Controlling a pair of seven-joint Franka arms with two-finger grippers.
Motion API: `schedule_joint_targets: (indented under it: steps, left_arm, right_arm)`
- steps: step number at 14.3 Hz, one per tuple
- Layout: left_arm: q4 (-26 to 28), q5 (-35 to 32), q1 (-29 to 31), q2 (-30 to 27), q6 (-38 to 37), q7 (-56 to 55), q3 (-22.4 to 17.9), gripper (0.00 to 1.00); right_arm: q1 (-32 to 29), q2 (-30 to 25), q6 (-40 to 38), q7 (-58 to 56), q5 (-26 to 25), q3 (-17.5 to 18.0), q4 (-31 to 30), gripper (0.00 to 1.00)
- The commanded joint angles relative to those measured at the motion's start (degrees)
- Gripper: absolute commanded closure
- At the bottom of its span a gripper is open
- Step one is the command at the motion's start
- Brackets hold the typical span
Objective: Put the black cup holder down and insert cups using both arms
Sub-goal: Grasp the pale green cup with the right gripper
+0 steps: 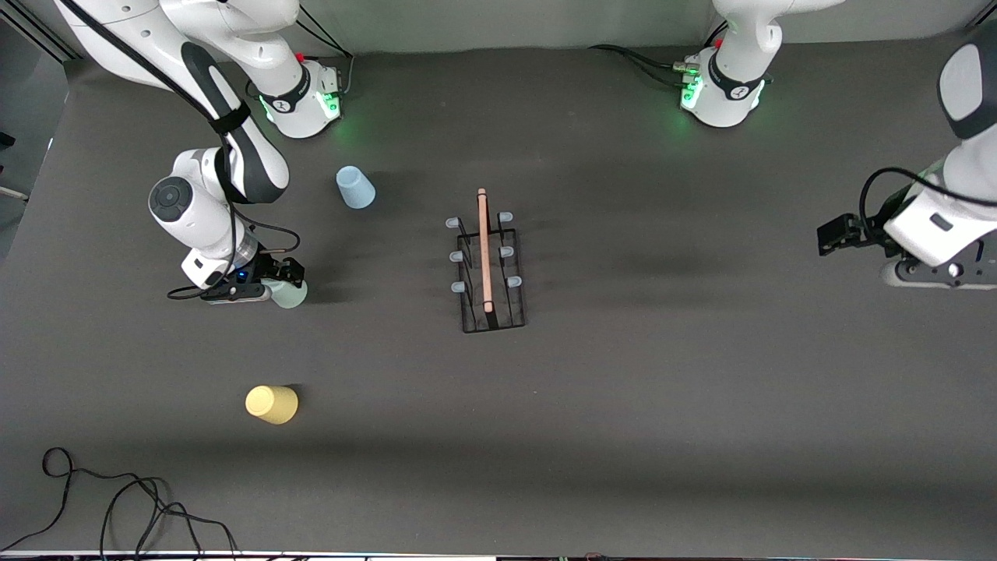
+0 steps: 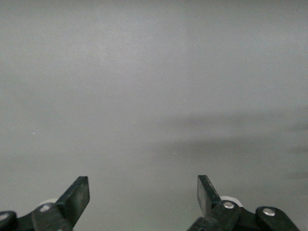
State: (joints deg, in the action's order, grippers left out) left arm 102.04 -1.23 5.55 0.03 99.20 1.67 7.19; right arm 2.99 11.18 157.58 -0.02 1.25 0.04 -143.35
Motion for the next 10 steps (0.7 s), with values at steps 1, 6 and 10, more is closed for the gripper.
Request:
schedule_joint_targets:
  steps: [1,6,10]
  left_arm:
    - [-5.52,-0.62,0.07,2.33,-4.08,1.51,-0.33,0.0]
    - [-7.39,-0.7,0.07,3.57,-6.3,1.85,-0.33,0.0]
    - [-7.39,-0.7,-0.37,3.57,-6.3,1.23,-0.24,0.0]
  right_arm:
    - [0.71,-2.37,-2.88,-0.87,1.38,-0.39,1.84,0.81]
    - [1.14,-13.27,-30.86,0.19,1.3,-0.04,13.5,0.83]
    - [2.11,-13.99,-55.41,4.57,1.3,-0.04,31.08,0.84]
